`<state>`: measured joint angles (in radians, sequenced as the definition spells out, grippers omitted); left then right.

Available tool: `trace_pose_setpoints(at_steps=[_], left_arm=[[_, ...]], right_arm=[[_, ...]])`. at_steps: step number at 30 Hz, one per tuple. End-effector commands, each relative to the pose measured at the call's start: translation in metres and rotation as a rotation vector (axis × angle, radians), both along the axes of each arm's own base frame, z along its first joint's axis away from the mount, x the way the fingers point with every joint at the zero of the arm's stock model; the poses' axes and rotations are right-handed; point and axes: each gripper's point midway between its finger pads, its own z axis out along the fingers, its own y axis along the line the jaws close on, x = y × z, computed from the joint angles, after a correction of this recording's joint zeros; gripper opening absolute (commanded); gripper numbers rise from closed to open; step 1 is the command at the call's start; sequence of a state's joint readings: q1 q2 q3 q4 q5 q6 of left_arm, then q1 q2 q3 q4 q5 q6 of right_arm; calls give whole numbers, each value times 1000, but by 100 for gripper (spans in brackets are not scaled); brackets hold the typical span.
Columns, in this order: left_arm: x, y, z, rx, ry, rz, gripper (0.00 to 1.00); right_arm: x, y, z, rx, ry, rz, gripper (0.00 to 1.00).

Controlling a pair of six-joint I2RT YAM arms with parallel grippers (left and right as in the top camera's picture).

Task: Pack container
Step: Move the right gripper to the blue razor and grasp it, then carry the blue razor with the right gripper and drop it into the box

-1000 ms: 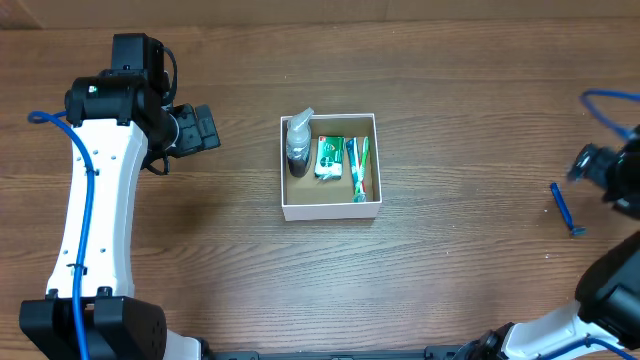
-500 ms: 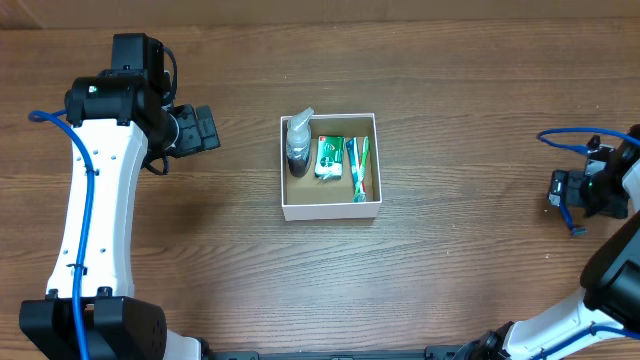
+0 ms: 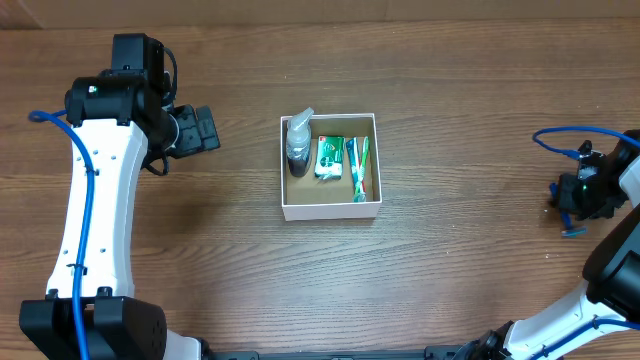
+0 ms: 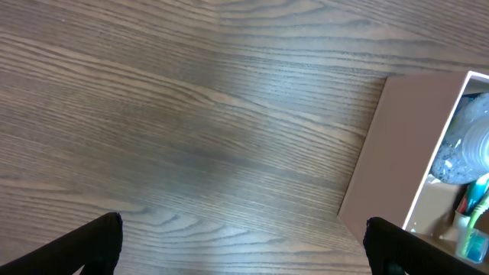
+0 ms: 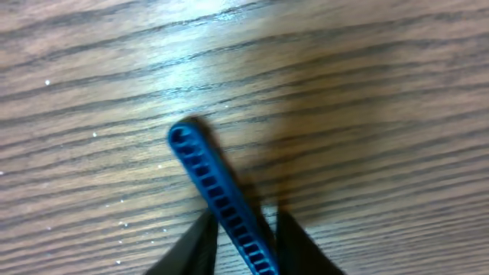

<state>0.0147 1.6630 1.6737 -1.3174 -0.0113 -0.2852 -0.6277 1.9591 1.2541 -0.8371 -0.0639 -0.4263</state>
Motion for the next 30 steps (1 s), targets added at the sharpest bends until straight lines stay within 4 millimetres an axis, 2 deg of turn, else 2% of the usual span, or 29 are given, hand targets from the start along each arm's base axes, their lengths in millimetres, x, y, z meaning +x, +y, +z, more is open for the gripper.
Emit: trace_pose_setpoints(at_steps=[1, 5, 8, 9, 12, 14, 16, 17, 18, 20, 21, 22, 24, 26, 27, 28, 29, 30], left_arm=[[-1, -1, -2, 3, 9, -19, 100], [-1, -1, -2, 3, 8, -19, 100], [-1, -1, -2, 3, 7, -19, 100], [0, -1, -2, 3, 4, -19, 100], [2, -1, -1, 3, -7, -19, 100], [3, -1, -1, 3, -9, -19, 100], [3, -1, -1, 3, -8, -19, 100], [2, -1, -1, 3, -7, -19, 100], [2, -1, -1, 3, -7, -19, 100], [3, -2, -1, 0, -9, -20, 100], [3, -2, -1, 0, -12, -20, 100], [4, -2, 0, 0, -15, -20, 100], [5, -2, 0, 0, -17, -20, 100], [4, -2, 0, 0, -16, -20, 100], [4, -2, 0, 0, -16, -20, 100], [4, -2, 0, 0, -16, -20, 100], [4, -2, 0, 0, -15, -20, 100], [4, -2, 0, 0, -15, -20, 100]], right_arm=[[0, 9, -5, 49, -6, -31, 19], [4, 13, -4, 79, -23, -57, 4], [8, 11, 2, 82, -47, -128, 4], [16, 12, 12, 93, -86, -144, 4], [47, 15, 72, 106, -237, -203, 4], [69, 38, 130, 98, -339, -181, 4], [86, 88, 201, 76, -454, -106, 4], [89, 108, 222, 66, -483, -85, 4], [89, 140, 250, 52, -525, -45, 4], [85, 204, 286, 73, -592, 24, 4], [81, 232, 295, 102, -611, 49, 4], [75, 273, 299, 158, -612, 58, 4], [65, 327, 292, 242, -566, 49, 4], [59, 369, 277, 277, -514, 92, 4], [56, 384, 268, 286, -484, 104, 4], [52, 403, 253, 290, -436, 125, 4], [48, 427, 225, 270, -366, 158, 4], [48, 435, 210, 253, -332, 174, 4]])
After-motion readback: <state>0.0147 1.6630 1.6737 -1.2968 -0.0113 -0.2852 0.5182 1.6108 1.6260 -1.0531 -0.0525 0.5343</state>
